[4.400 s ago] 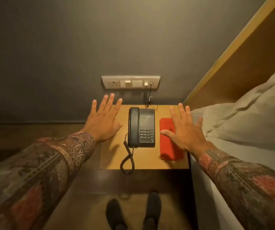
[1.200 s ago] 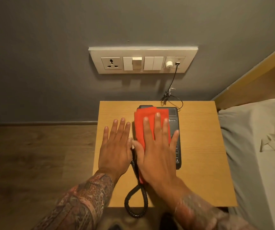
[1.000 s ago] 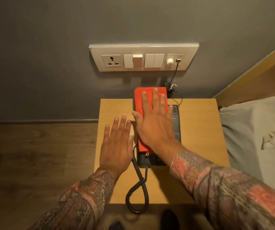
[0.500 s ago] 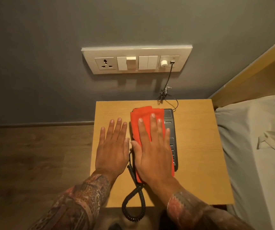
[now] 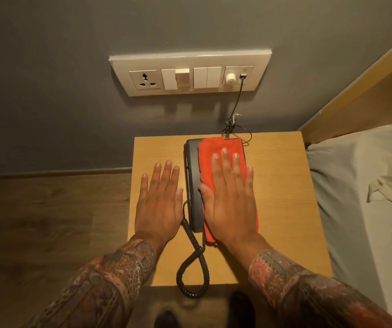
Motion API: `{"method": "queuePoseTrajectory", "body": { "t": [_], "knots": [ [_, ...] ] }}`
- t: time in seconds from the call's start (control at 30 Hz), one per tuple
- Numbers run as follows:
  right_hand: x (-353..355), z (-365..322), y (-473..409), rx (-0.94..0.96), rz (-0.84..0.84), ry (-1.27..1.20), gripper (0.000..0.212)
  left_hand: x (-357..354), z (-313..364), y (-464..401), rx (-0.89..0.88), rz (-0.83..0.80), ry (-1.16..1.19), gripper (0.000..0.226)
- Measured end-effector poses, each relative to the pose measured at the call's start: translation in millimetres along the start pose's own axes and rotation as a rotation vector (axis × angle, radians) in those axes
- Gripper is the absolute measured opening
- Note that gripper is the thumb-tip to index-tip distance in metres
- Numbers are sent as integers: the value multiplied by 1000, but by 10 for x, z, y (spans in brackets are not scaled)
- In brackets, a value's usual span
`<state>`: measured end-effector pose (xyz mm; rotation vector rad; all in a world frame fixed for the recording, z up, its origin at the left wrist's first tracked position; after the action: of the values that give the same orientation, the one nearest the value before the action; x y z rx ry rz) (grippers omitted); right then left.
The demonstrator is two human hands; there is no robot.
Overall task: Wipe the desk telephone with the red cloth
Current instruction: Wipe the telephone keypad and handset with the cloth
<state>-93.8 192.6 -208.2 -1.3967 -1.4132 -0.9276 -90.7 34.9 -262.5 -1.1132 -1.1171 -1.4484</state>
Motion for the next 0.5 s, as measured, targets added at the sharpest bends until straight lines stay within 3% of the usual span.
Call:
{"method": "queuePoseTrajectory", "body": {
  "t": [0.23, 0.5],
  "knots": [
    [-130, 123, 439, 46, -38, 68, 74, -4, 4, -11, -1, 14, -10, 62],
    [279, 20, 253, -39, 38, -72, 56, 4, -6, -12, -2, 15, -22, 62]
  ]
}}
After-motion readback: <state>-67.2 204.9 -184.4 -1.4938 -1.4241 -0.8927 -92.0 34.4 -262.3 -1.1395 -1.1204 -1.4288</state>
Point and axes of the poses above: each hand's wrist, its own y-axis away from the middle knuckle, its own x-axis out of the back of the hand, z = x × y, the point moved 10 cm from there along -y, towards the middle knuckle, and after that the axes turned 3 degrees about z, right-handed, at the moved point
